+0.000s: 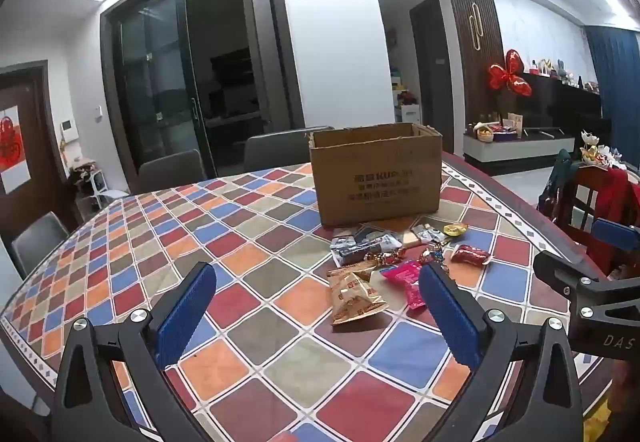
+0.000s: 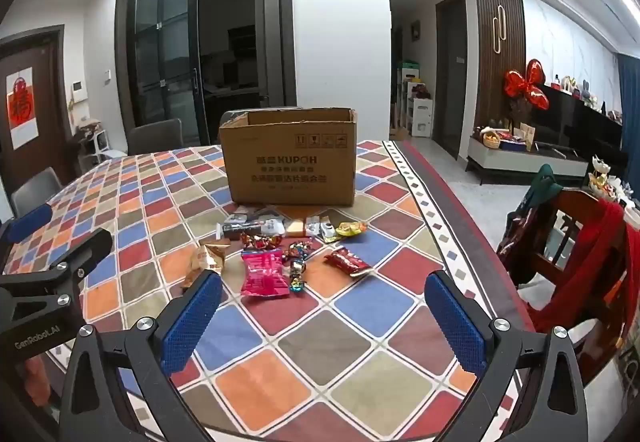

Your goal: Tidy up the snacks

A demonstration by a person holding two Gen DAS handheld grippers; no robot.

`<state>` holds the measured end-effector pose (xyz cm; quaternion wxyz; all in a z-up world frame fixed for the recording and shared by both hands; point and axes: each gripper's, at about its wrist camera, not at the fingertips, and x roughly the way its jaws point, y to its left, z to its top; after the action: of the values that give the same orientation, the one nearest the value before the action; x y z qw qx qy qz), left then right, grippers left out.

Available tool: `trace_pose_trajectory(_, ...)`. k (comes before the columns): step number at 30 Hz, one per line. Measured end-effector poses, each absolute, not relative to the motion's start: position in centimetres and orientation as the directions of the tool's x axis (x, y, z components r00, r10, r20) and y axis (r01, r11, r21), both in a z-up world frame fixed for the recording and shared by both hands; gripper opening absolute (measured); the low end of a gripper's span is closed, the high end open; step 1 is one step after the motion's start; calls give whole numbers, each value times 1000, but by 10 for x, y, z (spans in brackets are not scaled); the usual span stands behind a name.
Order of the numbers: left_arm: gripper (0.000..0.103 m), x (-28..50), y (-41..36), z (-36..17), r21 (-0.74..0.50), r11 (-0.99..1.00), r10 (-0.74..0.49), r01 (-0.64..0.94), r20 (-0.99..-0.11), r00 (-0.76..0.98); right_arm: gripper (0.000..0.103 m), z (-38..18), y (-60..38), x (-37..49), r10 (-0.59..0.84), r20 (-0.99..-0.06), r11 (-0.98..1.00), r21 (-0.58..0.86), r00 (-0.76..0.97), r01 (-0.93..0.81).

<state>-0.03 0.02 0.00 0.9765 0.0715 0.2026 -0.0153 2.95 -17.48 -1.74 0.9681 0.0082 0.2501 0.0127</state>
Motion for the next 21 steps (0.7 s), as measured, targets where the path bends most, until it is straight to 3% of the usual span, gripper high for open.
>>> trace_pose_trajectory(21, 103, -3, -2, 5, 136, 988, -20, 80, -392, 920, 102, -13, -178, 27, 36, -477, 999, 37, 878, -21)
